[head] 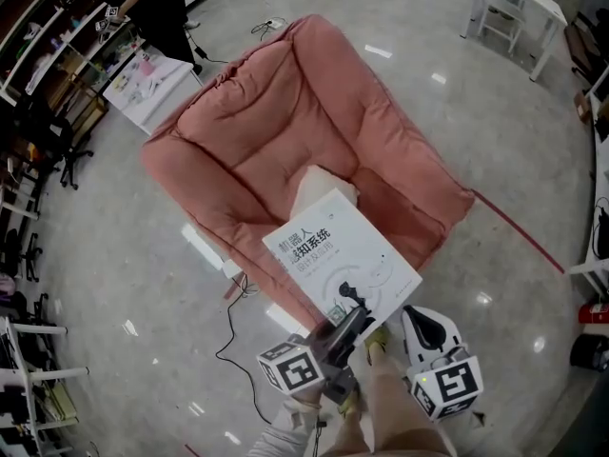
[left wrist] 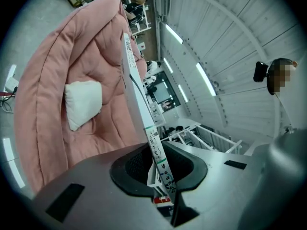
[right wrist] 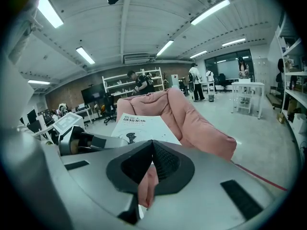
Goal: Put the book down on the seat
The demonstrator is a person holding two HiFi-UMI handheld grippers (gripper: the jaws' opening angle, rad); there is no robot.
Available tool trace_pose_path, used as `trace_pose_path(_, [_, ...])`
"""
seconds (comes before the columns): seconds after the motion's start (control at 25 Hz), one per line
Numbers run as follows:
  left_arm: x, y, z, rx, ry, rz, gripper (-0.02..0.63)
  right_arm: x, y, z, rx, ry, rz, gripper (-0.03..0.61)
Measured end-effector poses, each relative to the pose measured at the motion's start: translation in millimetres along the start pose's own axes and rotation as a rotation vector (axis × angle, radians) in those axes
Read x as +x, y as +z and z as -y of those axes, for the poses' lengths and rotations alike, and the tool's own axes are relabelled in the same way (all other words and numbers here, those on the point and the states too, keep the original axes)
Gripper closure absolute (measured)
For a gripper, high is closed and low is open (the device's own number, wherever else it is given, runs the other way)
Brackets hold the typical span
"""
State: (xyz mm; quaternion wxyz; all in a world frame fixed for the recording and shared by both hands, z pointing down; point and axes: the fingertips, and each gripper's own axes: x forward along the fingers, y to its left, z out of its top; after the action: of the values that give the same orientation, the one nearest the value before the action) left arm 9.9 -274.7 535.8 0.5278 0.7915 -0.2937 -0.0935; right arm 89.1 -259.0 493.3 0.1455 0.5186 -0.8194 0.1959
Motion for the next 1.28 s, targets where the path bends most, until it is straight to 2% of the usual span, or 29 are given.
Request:
trace_pose_path(0.12, [25,3,-22,-0.02,0.01,-0.011,0.546,21,-7,18,0.011,0.0,-0.014,0.573])
trace_pose_path(0.28, [38,6,-28,-0.047,0.018,-0.033,0.546,27,-1,23,0.032,-0.017,-0.037,0.574])
trace_pose_path(0.6, [60,1,-62,-0.078,0.037,-0.045,0.546,39,-18,32,0.058,-0.038,-0.066,0.574])
trace_pose_path(1.0, [106,5,-127,-0.102,0.101,-0.053,0.546,70,-45,65,0.096,-0.056,-0.105,0.573])
trace_pose_path(1.28, [117,-2,-161,-0.11,0.16,-0.071,0.546,79,-57,73,0.113,-0.06,-0.119,0.573])
